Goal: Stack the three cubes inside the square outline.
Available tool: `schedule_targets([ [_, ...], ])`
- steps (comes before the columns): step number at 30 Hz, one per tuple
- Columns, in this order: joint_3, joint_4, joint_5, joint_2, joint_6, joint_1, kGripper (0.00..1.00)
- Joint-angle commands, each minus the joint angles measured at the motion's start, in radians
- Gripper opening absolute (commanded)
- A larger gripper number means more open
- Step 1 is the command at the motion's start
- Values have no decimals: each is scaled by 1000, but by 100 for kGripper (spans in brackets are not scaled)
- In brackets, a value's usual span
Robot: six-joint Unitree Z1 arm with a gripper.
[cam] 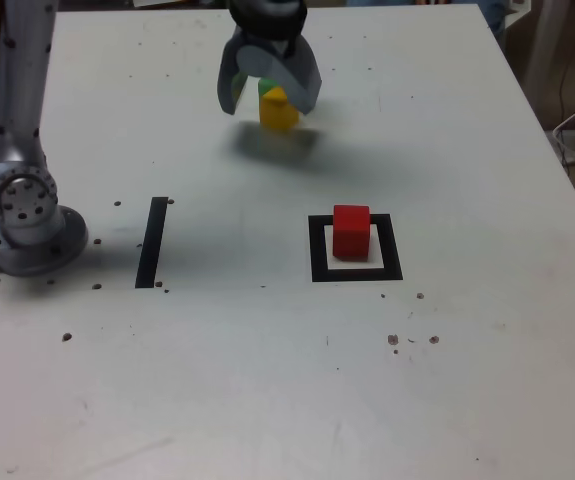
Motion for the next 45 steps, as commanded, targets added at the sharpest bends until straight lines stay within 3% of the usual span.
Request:
schedule_targets([
  [1, -9, -9, 9, 24, 2, -7, 95],
  [11, -5, -33, 9, 45, 2, -19, 91],
  [25, 7, -74, 18, 40, 8, -26, 58],
  [40, 7, -93, 17, 46, 11, -33, 33],
  [45, 6, -94, 17, 46, 11, -34, 30],
])
